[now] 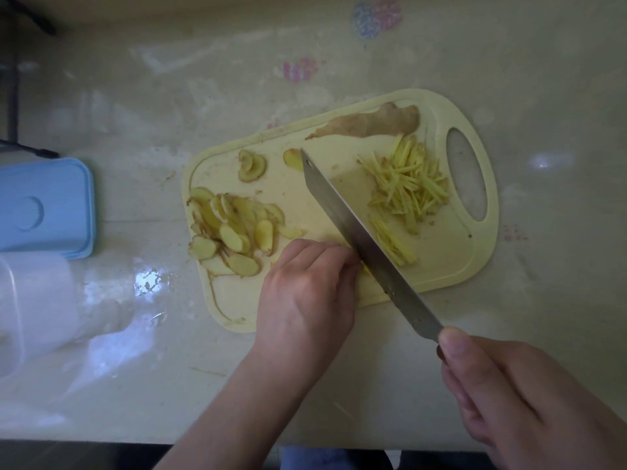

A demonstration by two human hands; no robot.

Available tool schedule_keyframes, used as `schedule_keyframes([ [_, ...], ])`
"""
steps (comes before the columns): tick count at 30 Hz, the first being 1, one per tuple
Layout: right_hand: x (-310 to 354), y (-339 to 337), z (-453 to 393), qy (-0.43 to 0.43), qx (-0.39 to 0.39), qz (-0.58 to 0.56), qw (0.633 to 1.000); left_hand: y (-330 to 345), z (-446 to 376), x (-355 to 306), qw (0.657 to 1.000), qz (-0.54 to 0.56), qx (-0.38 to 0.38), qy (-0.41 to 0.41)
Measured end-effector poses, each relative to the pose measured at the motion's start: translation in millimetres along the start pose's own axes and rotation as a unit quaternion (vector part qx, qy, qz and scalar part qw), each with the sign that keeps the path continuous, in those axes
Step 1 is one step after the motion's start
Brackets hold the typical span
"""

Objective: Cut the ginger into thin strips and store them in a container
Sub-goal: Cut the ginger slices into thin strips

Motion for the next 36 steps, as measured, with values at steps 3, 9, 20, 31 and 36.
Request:
schedule_keyframes([
  [3,1,0,-1,0.002,-0.005,-0.010,1.000,-1,0,-1,1.000,0.003,0.001,0.003],
  [9,-7,1,-11,0.014,0.035,-0.017,0.999,2,0,1,1.000,0.002,-0.009,0.006],
  [20,-11,4,-28,-0.015,0.064,-0.061,0.996,3,1,0,1.000,-0.005,-0.023,0.009],
  [31,-13,4,-18,-0.002,0.070,-0.031,0.997,-1,6,-1,0.999,-0.005,-0.025,0.037],
  [36,-13,5,-18,0.009,0.079,-0.019,0.997,2,4,1,0.999,-0.004,-0.027,0.035],
])
Point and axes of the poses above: each hand's wrist, its own z-axis away from the middle knuckle, its own y-axis out of the palm, x = y × z, the point moved 3 cm from there along -z, towards the middle knuckle, and after that the axes turned 13 degrees about x, right-handed, at the moved point
